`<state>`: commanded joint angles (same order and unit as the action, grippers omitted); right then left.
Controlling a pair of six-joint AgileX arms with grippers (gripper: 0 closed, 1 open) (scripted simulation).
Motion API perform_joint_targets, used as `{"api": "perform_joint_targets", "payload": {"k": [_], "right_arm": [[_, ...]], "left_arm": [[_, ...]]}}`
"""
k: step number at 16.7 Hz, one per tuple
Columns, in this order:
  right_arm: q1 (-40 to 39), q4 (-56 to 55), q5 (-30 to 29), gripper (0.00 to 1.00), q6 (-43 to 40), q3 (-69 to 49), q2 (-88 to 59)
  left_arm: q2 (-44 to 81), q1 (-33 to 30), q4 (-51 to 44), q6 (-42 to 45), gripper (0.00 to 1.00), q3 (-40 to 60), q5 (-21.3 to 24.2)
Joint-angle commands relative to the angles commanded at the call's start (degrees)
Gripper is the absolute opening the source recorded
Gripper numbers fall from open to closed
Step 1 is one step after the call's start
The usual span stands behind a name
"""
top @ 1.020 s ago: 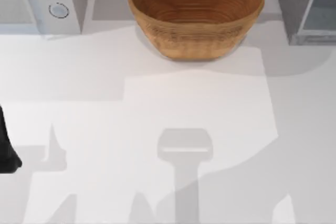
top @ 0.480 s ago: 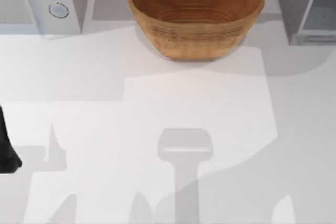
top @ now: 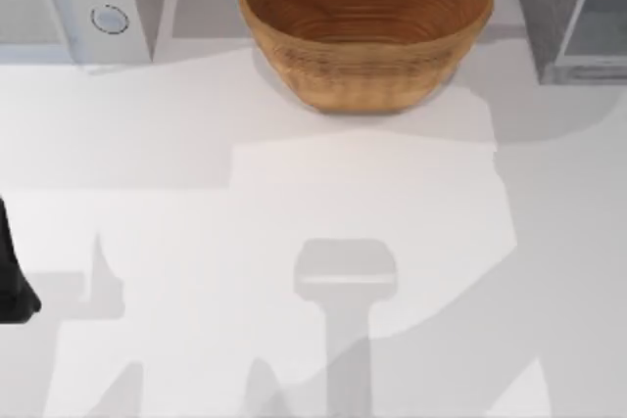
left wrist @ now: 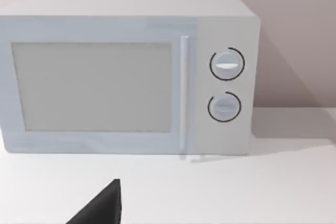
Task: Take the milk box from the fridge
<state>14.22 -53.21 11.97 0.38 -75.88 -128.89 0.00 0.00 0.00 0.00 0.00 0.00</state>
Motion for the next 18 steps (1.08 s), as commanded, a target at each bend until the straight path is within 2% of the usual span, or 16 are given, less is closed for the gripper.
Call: {"api": "perform_joint_targets", "payload": {"k": [4,9,18], "right_arm": [[0.02,4.03,0.06,0.00,0.04,-0.96,3.11],[0.19,3.47,0.23,0.00,0.05,0.10,3.52],[3.09,-5.35,3.31,0.00,0.21,23.66,17.18]], "left_arm": [[0.00,0.00,0.00,0.00,1.00,0.00,0.00],[0.00,0.00,0.00,0.00,1.00,0.00,0.00],[0.00,0.00,0.00,0.00,1.00,0.00,0.00]]}}
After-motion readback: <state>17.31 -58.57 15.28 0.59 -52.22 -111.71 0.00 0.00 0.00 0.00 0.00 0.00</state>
